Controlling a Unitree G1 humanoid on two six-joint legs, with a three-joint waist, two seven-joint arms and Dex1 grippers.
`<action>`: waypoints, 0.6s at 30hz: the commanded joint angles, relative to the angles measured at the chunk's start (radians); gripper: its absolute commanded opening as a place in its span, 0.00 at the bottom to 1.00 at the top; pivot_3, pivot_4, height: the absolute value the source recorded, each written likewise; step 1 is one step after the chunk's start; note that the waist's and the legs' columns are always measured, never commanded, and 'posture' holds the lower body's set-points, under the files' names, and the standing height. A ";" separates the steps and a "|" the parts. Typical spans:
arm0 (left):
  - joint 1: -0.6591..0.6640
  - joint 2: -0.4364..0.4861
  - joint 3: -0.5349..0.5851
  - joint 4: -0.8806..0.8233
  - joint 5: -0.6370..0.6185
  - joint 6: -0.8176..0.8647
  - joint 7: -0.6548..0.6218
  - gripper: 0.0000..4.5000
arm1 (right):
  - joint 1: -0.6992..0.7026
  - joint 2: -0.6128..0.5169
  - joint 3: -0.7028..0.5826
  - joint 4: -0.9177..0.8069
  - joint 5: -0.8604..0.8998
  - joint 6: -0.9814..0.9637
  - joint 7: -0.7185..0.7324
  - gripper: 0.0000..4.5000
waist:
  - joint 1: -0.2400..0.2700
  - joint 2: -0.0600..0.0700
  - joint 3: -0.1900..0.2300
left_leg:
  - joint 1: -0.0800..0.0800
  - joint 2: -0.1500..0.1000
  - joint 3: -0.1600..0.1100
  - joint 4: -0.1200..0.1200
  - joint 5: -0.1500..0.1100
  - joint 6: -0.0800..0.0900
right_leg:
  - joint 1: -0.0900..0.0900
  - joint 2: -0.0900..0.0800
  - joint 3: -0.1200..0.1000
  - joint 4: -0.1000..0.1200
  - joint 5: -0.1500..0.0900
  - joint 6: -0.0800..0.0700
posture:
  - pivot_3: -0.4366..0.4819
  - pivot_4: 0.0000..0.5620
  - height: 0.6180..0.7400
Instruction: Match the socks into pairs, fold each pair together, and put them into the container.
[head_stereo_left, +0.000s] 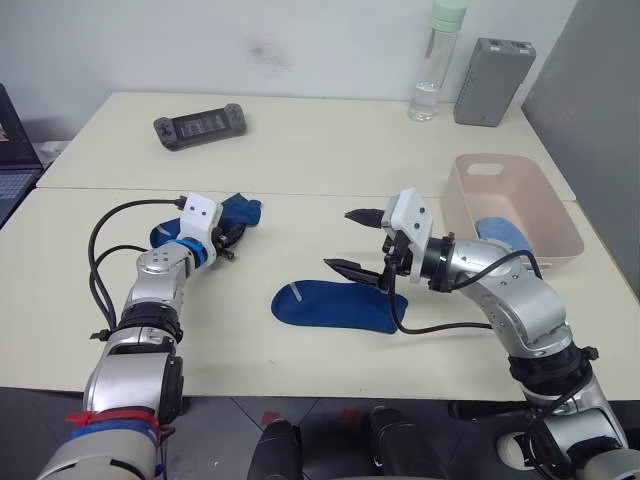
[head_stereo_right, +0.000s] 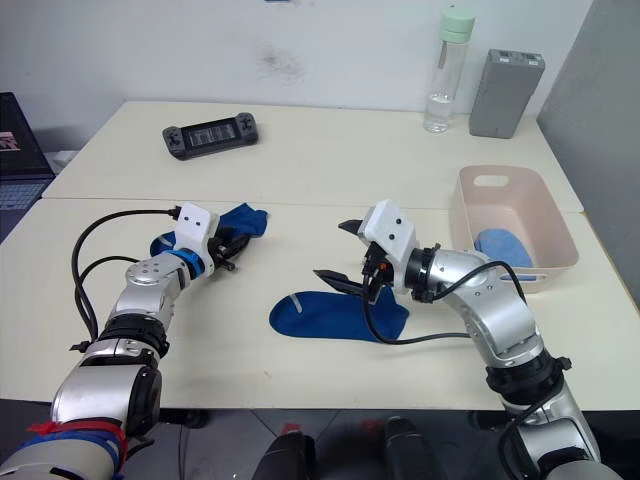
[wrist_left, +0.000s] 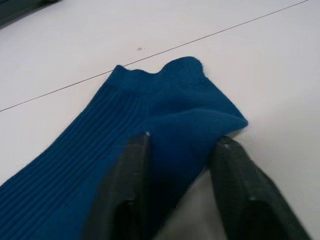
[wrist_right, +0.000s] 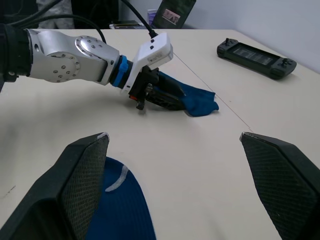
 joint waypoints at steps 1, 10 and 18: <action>-0.021 0.010 0.020 0.012 -0.005 -0.033 -0.006 0.14 | -0.002 -0.005 -0.013 -0.049 -0.001 -0.007 -0.009 1.00 | -0.001 0.000 0.000 | 0.000 0.000 0.000 0.000 0.000 0.000 | 0.000 0.000 0.000 0.000 0.000 0.000 | 0.48 0.27 1.00; 0.025 0.017 0.069 -0.108 -0.076 -0.021 -0.100 0.00 | 0.019 -0.027 -0.012 -0.047 -0.016 -0.029 0.002 1.00 | 0.000 0.000 0.000 | 0.000 0.000 0.000 0.000 0.000 0.000 | 0.000 0.000 0.000 0.000 0.000 0.000 | 0.48 0.27 1.00; 0.233 -0.009 -0.011 -0.665 -0.174 0.238 -0.250 0.00 | 0.004 -0.054 -0.087 -0.010 0.008 -0.024 0.016 1.00 | 0.000 0.000 0.000 | 0.000 0.000 0.000 0.000 0.000 0.000 | 0.000 0.000 0.000 0.001 0.000 0.000 | 0.48 0.27 1.00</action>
